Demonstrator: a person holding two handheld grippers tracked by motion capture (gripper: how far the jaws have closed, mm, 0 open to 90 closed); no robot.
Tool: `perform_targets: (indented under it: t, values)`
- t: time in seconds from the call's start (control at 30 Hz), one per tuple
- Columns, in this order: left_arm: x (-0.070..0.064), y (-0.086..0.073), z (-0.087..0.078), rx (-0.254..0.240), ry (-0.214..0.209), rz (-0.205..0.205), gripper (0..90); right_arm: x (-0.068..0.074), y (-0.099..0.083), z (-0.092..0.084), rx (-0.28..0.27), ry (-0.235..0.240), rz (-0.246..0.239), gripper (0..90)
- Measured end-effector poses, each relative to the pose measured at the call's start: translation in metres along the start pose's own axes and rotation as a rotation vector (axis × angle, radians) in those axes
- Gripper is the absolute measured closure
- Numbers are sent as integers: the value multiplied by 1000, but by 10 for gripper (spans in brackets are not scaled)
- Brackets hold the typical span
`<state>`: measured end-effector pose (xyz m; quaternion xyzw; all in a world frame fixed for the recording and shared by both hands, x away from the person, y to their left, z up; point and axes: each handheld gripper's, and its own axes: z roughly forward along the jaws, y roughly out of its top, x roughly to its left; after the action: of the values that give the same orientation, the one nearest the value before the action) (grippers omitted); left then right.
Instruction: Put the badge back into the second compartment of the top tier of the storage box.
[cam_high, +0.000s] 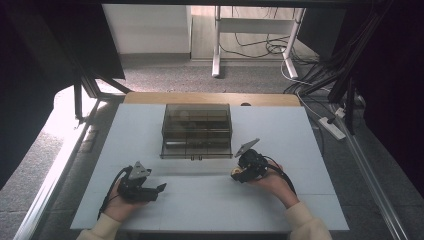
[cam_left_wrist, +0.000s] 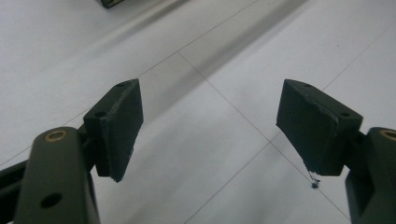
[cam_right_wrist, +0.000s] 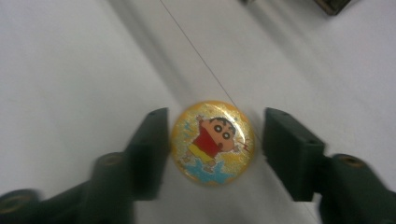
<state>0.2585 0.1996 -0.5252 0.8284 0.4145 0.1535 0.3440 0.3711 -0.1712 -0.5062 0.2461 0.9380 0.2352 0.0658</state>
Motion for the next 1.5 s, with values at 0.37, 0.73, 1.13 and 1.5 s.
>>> perform_targets:
  t: [0.37,0.73,1.13,1.5]
  values:
    - [-1,0,0,-2,0,0,235,6,3,2,68,-25,-9,318]
    - [-1,0,0,-3,0,-3,236,6,4,0,75,-3,-16,473]
    - [-1,0,0,1,-1,0,236,-4,-3,-9,22,19,-4,659]
    - [1,0,-1,-3,2,-3,237,12,9,6,56,-36,95,260]
